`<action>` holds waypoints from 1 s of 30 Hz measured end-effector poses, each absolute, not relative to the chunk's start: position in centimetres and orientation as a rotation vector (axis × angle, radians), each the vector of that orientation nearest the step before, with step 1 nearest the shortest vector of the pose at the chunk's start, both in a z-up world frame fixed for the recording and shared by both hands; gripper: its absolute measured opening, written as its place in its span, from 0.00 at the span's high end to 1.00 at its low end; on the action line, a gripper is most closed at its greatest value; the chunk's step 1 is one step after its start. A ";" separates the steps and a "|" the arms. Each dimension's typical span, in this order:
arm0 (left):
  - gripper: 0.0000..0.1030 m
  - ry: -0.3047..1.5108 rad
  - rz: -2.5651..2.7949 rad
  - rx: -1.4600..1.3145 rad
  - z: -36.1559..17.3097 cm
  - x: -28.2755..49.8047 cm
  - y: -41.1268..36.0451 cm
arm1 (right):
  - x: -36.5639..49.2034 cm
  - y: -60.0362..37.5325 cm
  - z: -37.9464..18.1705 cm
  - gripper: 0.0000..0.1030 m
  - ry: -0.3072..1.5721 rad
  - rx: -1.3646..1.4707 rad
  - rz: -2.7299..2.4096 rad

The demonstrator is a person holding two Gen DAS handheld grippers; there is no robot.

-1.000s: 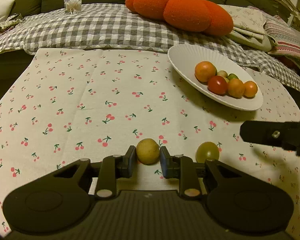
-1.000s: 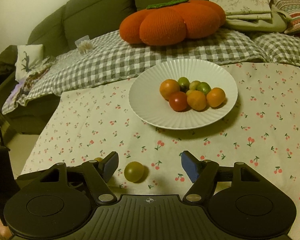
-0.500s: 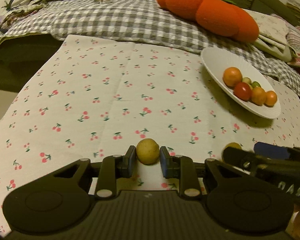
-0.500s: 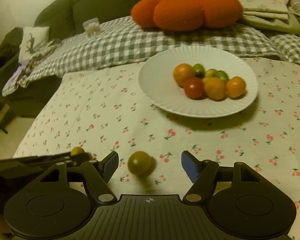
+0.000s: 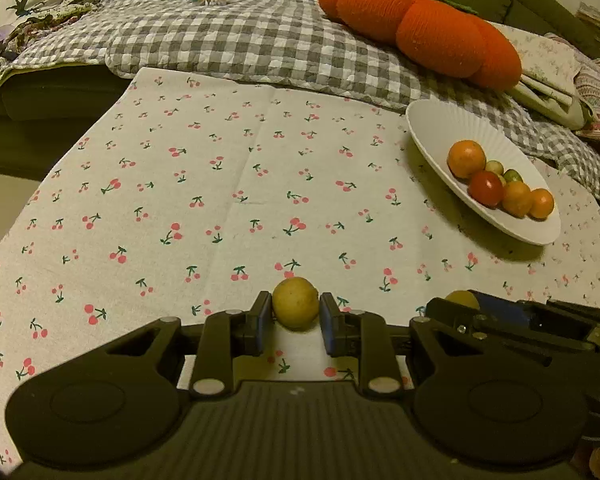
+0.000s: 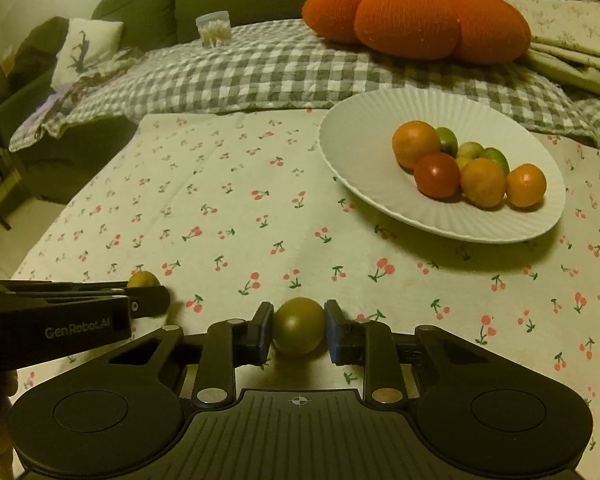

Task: Organize fruits
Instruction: 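Grasp a pale yellow fruit with the left tool while the right tool grasps a lime, then carry both fruits over the white plate and open both tools to release them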

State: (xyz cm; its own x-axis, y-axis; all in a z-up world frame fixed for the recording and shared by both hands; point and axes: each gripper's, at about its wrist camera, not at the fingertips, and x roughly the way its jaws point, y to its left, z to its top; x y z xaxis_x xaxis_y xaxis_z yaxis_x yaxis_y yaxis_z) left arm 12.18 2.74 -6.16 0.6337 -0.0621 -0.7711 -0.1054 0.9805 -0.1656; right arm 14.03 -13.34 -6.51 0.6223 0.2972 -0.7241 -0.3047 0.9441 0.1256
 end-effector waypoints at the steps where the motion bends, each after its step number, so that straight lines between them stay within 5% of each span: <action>1: 0.77 0.883 0.023 -0.204 -6.1 12.1 2.7 | 14.0 -13.4 -6.4 0.76 0.834 -0.005 0.348; 30: 0.77 0.760 -0.080 -0.223 -1.7 12.2 -0.1 | 12.3 -18.1 0.5 0.76 0.679 0.138 0.349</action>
